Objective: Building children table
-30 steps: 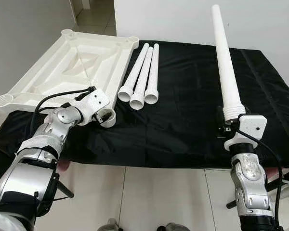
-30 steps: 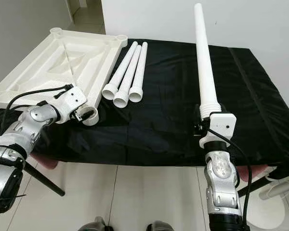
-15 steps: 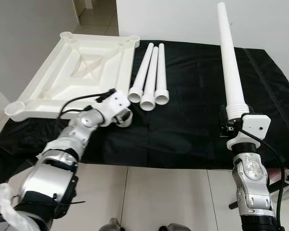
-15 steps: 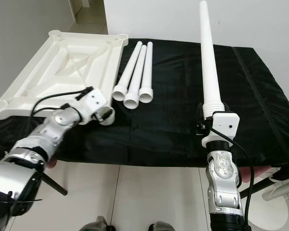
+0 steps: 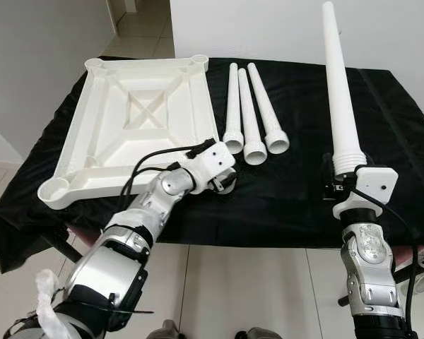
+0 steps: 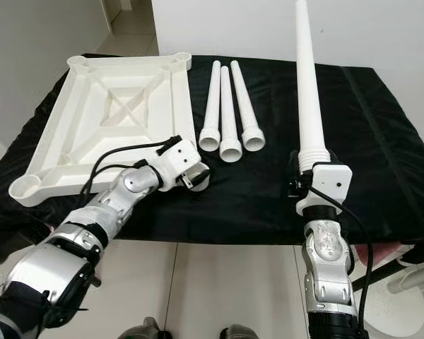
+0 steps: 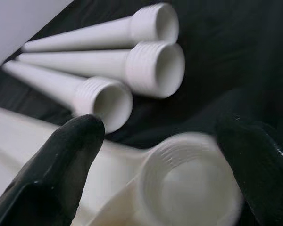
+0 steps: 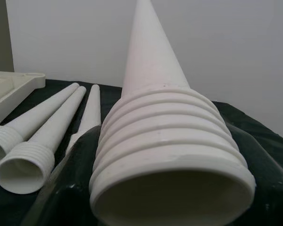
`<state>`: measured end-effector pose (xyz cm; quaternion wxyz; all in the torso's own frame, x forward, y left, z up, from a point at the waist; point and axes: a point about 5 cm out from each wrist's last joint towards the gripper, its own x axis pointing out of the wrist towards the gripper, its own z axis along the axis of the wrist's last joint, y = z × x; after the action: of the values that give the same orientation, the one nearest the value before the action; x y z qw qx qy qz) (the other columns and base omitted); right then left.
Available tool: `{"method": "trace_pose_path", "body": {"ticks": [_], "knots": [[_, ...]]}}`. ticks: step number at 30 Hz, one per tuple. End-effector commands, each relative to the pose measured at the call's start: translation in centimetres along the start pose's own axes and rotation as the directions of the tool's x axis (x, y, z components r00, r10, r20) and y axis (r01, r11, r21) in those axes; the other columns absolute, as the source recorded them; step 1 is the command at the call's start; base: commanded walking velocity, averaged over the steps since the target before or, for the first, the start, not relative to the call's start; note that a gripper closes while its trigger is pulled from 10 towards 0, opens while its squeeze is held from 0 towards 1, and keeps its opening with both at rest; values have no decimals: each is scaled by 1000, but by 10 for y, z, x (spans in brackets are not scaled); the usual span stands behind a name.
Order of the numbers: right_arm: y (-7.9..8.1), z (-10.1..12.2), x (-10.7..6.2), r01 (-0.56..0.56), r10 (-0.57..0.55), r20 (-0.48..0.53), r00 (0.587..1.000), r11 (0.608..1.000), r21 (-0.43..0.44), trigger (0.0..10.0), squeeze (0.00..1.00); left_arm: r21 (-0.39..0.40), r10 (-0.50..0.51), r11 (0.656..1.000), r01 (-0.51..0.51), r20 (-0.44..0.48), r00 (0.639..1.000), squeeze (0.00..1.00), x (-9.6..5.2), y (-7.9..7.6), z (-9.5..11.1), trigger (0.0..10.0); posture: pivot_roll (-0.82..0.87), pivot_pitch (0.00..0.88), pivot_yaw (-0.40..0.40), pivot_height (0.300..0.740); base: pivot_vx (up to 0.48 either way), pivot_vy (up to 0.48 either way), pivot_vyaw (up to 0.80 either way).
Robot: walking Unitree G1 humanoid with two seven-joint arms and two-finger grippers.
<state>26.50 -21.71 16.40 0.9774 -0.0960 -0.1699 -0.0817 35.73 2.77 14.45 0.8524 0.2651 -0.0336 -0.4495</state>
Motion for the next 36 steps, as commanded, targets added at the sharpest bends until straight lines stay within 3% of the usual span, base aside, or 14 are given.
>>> {"method": "trace_pose_path", "body": {"ticks": [1,3,4,5,10,14,16,20,22,25,30,34,36], "knots": [[-1,4,2,13,-13,32,999,1000,1,10000,0,-12,-32,999,32,15,999,0,0,2,4,10000,-39,0,60,740,0,0,0],[-1,4,3,17,-17,34,999,1000,4,10000,0,-48,35,998,-33,35,999,0,-6,22,7,10000,-34,0,62,740,0,0,0],[-1,4,3,21,-21,35,999,1000,7,10000,0,-86,99,992,-95,40,994,0,-16,44,7,10000,-30,0,65,740,0,0,0],[-1,4,3,21,-21,35,999,1000,7,10000,0,-86,99,992,-95,40,994,0,-16,44,7,10000,-30,0,65,740,0,0,0],[0,3,3,24,-25,34,999,1000,17,10000,0,-152,171,975,-165,28,985,0,-35,75,4,10000,-25,0,67,740,0,0,0],[1,3,2,23,-24,33,999,1000,18,10000,0,-159,182,972,-175,35,983,0,-40,80,5,10000,-25,0,66,740,0,0,0],[2,3,2,18,-19,34,999,1000,22,10000,0,-179,168,971,-159,36,985,0,-52,90,2,10000,-22,3,64,740,0,0,0],[3,4,2,16,-17,34,999,1000,24,10000,0,-186,138,974,-131,26,990,0,-58,92,-2,10000,-21,3,64,740,0,0,0],[3,4,2,11,-12,35,999,1000,25,10000,0,-241,-1,970,1,1,1000,0,-72,87,-17,10000,-21,7,59,740,0,0,0],[3,4,2,4,-5,36,999,1000,26,10000,0,-278,-87,957,79,-19,996,0,-82,80,-31,10000,-22,7,55,740,0,0,0],[3,4,2,2,-3,36,999,1000,26,10000,0,-295,-104,951,92,-25,994,0,-83,78,-34,10000,-24,7,54,740,0,0,0],[6,6,3,-10,9,41,999,1000,28,10000,0,-349,-176,926,147,-55,983,0,-86,55,-55,10000,-38,9,45,740,0,0,0],[5,7,2,-11,10,43,999,1000,28,10000,0,-346,-167,928,137,-59,984,0,-86,53,-57,10000,-37,9,44,740,0,0,0]]}}
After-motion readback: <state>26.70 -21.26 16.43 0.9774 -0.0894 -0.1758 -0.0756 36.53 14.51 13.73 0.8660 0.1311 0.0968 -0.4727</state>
